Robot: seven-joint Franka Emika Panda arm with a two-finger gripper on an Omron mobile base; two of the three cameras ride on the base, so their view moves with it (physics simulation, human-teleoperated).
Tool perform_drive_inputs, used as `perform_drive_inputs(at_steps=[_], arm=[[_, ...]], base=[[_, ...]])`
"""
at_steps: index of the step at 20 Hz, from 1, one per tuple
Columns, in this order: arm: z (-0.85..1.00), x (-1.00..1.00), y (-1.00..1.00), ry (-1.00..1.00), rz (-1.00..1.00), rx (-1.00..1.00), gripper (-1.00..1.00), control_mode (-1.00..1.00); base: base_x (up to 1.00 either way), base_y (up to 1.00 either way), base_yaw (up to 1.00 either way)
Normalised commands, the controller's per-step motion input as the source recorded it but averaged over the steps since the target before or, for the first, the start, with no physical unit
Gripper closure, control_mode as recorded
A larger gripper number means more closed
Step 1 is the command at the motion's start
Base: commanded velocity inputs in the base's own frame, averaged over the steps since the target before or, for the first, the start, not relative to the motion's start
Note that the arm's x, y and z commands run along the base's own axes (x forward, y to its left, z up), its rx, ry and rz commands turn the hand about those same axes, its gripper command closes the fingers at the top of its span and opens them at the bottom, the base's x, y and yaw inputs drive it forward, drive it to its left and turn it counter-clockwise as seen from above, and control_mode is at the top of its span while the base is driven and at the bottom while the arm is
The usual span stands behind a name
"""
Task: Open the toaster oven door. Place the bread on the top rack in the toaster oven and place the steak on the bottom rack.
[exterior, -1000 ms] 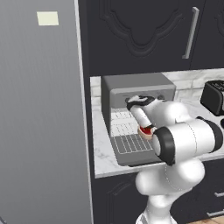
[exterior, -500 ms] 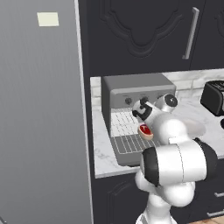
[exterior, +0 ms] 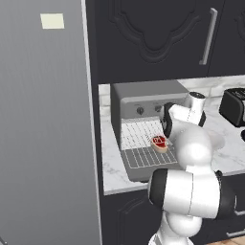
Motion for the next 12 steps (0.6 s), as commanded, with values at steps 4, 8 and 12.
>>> perform_drive_inputs(at_steps=[4,8,12], arm=[[-0.37,-1.0,-0.19,0.51,0.0,0.09,-1.0,-1.0],[-0.24,-1.0,-0.14,0.45,0.0,0.11,-1.0,-1.0],[0.04,-1.0,-0.27,0.28,0.0,0.14,-1.0,-1.0]], base=[[0.0,0.0,0.0],[0.0,0.0,0.0],[0.0,0.0,0.0]])
